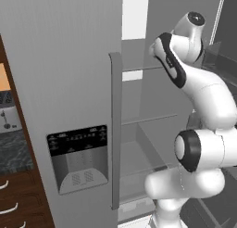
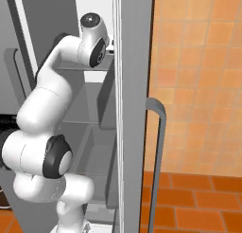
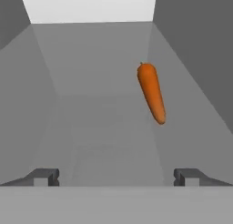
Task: Place one carrot and one fish in each tupperware on the nearby counter, to pack two identical lunches.
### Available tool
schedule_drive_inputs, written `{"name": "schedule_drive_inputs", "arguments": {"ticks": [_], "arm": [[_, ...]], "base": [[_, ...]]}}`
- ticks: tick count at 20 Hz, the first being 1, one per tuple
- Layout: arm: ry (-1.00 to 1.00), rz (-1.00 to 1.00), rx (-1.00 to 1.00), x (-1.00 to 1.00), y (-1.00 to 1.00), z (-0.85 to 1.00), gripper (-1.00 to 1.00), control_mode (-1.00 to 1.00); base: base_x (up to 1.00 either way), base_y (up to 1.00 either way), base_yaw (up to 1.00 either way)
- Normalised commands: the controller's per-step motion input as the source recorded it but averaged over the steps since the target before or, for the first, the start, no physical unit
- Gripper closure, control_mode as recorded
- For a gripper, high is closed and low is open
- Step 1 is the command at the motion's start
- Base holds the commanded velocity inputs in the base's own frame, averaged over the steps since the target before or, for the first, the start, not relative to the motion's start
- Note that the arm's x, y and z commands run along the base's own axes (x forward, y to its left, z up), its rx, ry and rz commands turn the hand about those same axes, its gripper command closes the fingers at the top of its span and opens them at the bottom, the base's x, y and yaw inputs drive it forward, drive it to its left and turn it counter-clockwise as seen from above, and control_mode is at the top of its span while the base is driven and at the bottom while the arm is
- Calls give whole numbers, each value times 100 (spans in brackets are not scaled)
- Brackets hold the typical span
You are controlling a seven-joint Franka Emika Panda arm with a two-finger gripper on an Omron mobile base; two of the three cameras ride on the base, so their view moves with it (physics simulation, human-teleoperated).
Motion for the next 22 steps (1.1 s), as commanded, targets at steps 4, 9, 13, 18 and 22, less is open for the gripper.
{"name": "schedule_drive_inputs", "arguments": {"ticks": [4,9,13,18,22], "arm": [[1,1,0,92,-18,-10,-100,-100],[4,1,0,80,-20,-26,-100,-100],[6,1,0,90,-20,-27,-100,-100],[4,1,0,98,-12,-27,-100,-100],[6,1,0,80,-14,-33,-100,-100]], "base": [[0,0,0],[0,0,0],[0,0,0],[0,0,0],[0,0,0]]}}
